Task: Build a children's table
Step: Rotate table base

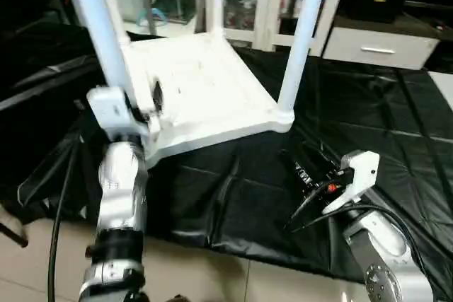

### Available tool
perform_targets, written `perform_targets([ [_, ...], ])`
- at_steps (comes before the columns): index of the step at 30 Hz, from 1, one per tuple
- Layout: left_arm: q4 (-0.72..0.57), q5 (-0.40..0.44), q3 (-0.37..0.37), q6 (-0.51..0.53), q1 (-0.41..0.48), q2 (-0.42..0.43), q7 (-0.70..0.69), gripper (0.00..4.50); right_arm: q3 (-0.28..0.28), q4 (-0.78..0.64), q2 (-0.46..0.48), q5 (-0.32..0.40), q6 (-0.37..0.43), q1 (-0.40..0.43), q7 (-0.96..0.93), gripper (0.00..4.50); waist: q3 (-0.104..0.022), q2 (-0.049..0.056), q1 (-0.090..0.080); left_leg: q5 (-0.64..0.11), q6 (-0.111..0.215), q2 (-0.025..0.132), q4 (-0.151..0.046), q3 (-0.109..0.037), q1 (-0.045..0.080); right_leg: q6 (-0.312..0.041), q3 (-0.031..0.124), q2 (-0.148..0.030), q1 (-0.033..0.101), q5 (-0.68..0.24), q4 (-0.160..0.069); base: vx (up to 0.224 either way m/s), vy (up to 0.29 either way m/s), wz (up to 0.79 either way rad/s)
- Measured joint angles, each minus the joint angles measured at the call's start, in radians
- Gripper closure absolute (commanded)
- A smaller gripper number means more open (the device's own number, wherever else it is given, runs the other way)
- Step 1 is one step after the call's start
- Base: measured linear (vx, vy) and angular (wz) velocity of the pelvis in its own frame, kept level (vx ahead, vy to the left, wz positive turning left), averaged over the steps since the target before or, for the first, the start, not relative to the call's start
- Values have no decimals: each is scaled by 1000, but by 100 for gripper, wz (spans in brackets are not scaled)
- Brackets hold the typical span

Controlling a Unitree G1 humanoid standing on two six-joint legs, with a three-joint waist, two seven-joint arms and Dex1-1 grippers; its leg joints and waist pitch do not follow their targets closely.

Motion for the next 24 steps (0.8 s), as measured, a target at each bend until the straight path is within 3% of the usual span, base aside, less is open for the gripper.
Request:
perform_targets([
  [4, 48, -75, -28, 109, 14, 59, -240, 4, 4, 0, 0, 0, 0, -2, 4, 163, 4, 7, -11, 0, 0, 0, -4, -1, 1, 0, -6, 0, 1, 0, -18, -40, 19, -1],
  [7, 65, -88, -42, 162, 21, 87, -328, 4, 4, 1, 0, 0, 0, -2, 9, 163, 10, 17, -27, 0, 0, 0, -6, -4, 1, 0, -18, -4, 13, -3, -30, 0, 0, 0],
  [11, 77, -28, -236, 265, 21, 263, -650, 4, 17, 21, -35, -5, 28, -11, 30, 163, 15, 25, -33, 0, 0, 0, -17, -3, 5, -2, -20, -4, 15, -21, -29, 0, 0, 0],
  [14, 111, 39, -312, 247, -2, 279, -718, 4, 34, 30, -76, 5, 76, -14, 83, 163, 17, 27, -26, -1, 0, -2, -39, 10, 17, -11, -21, -9, 12, -38, -33, 0, 0, 0],
  [15, 132, 61, -327, 234, -15, 270, -717, 4, 51, 28, -96, 11, 96, -23, 114, 163, 19, 32, -23, -1, 1, -2, -39, 9, 23, -10, -33, -13, 19, -38, -37, 0, 0, 0],
  [16, 158, 85, -338, 219, -30, 258, -711, 4, 75, 23, -117, 19, 117, -35, 153, 163, 24, 40, -26, -2, 1, 3, -34, 0, 26, -9, -66, -21, 34, -38, -51, 0, 0, 0],
  [17, 173, 96, -347, 214, -40, 248, -707, 4, 87, 15, -125, 21, 129, -37, 176, 163, 26, 63, -28, -2, 1, 19, -35, -3, 28, -8, -102, -20, 57, -39, -63, 0, 0, 0],
  [18, 201, 110, -360, 209, -67, 238, -698, 4, 99, 7, -135, 21, 137, -34, 197, 163, 30, 68, -14, -2, 0, 23, -36, -4, 21, -16, -106, -23, 59, -83, 7, 0, 0, 0],
  [19, 230, 127, -381, 199, -110, 207, -675, 4, 101, -1, -149, 19, 138, -8, 216, 163, 27, 50, 24, -1, 0, 28, -35, 34, 11, -30, -89, -22, 55, -125, 127, -52, 12, 7],
  [20, 257, 135, -390, 188, -136, 181, -642, 4, 116, 13, -162, 14, 144, -19, 228, 163, 11, 0, 50, 5, -10, 16, -41, 58, 8, -28, -39, -20, 70, -175, 157, 50, -163, 25],
  [21, 275, 135, -393, 172, -142, 153, -607, 4, 119, 25, -171, 11, 149, -55, 230, 163, 9, -26, 56, 6, -33, 8, -22, 64, -9, 11, -13, -17, 56, -187, 164, 50, -163, 25],
  [22, 296, 136, -398, 156, -146, 132, -576, 4, 109, 26, -173, 12, 148, -81, 228, 163, 5, -8, 75, 11, -37, -6, 6, 0, -21, 9, -7, -8, 56, -188, 170, 63, -179, 15],
  [23, 315, 138, -404, 151, -152, 115, -559, 4, 102, 26, -176, 12, 147, -88, 227, 163, -1, 11, 92, 17, -35, -10, 35, -61, -17, 5, -11, 7, 68, -185, 163, 61, -7, -14],
  [24, 336, 146, -414, 152, -170, 102, -543, 4, 92, 23, -173, 12, 145, -91, 225, 163, -8, 28, 95, 22, -31, -6, 37, -80, -12, 4, -22, 13, 71, -182, 158, 61, -7, -14],
])
